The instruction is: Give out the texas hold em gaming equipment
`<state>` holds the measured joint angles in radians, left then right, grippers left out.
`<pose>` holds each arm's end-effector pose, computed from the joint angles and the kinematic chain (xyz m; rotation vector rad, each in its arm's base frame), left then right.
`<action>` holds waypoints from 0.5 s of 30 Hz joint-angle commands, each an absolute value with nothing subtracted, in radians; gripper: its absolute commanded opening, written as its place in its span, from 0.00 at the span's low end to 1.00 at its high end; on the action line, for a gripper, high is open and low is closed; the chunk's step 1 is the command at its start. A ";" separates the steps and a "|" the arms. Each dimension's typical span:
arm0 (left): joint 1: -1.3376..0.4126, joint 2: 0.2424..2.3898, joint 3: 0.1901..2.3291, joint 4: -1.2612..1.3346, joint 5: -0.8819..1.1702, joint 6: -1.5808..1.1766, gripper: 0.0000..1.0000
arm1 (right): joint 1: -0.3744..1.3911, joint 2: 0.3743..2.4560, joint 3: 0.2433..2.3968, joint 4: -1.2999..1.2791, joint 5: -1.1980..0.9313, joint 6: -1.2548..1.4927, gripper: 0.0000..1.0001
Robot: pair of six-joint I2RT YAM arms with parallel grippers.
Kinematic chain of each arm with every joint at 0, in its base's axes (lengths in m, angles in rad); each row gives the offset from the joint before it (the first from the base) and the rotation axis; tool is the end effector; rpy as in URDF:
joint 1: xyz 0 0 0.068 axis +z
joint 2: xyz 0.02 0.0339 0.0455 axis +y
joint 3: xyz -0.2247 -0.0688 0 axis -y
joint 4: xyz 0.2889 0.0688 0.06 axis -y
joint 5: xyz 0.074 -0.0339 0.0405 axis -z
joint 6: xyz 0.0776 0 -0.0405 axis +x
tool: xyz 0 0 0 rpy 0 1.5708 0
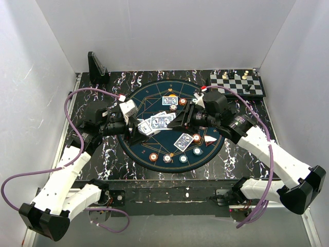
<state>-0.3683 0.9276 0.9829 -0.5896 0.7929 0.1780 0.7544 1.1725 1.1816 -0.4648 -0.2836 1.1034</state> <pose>0.2422 -0.1527 0.3038 1.0021 1.8022 -0.9445 0.2435 0.2586 0.3179 0.2000 2.3270 1.3607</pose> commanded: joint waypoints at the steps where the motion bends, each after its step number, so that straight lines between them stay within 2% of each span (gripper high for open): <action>1: -0.365 0.910 1.008 -0.540 0.801 0.164 0.00 | 0.773 1.167 1.203 -0.442 -0.282 1.097 0.43; 15: -0.365 0.914 1.011 -0.526 0.792 0.143 0.00 | 0.792 1.187 1.233 -0.466 -0.298 1.066 0.38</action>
